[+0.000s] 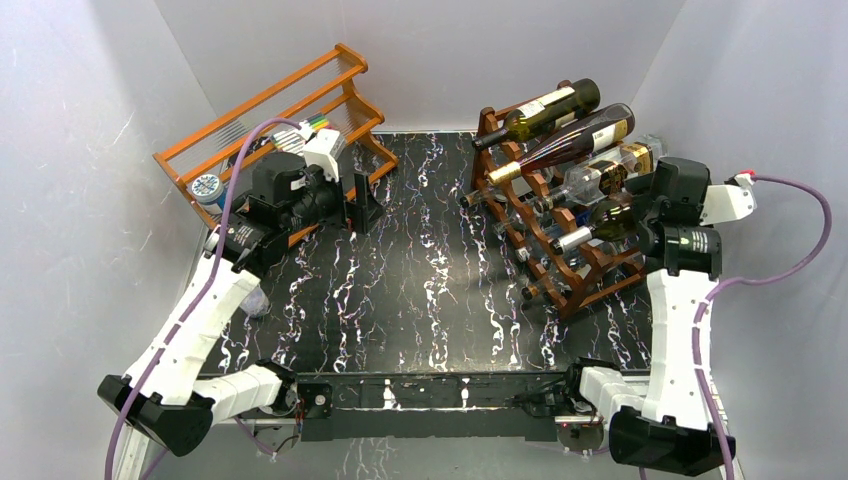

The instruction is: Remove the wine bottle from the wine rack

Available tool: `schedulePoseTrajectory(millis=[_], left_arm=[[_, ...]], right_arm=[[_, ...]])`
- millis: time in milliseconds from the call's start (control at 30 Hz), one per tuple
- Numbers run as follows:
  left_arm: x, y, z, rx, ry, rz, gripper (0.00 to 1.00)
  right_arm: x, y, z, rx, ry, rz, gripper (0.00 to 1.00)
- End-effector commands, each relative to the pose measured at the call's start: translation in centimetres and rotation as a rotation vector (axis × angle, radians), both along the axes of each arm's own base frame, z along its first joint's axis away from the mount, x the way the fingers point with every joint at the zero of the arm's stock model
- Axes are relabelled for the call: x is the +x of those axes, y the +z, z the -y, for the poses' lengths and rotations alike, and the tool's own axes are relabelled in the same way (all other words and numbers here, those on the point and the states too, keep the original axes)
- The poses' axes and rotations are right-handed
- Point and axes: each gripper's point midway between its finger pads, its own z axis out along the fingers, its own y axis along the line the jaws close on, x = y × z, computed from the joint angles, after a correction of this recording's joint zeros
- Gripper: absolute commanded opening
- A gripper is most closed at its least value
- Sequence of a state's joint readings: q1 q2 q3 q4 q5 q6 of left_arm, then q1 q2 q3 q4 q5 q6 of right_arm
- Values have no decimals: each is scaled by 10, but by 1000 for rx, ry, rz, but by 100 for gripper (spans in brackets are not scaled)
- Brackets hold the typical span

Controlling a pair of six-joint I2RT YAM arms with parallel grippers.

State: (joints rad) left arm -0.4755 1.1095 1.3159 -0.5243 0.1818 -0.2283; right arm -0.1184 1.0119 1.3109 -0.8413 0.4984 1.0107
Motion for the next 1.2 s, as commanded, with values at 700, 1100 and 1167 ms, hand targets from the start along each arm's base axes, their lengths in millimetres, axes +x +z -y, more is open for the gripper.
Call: schedulePoseTrajectory(millis=[700,1100,1167], left_arm=[[0,7,14,-104,-9,-15,98],[-7,0,-6,-57,10,137,98],[-14,13,-9,-78,-20,273,98]], right_arm=[[61,179,-139,58,775,484,33],[81,176,-335,303,1245,442,34],[78,176,-352,347,1264,441,34]])
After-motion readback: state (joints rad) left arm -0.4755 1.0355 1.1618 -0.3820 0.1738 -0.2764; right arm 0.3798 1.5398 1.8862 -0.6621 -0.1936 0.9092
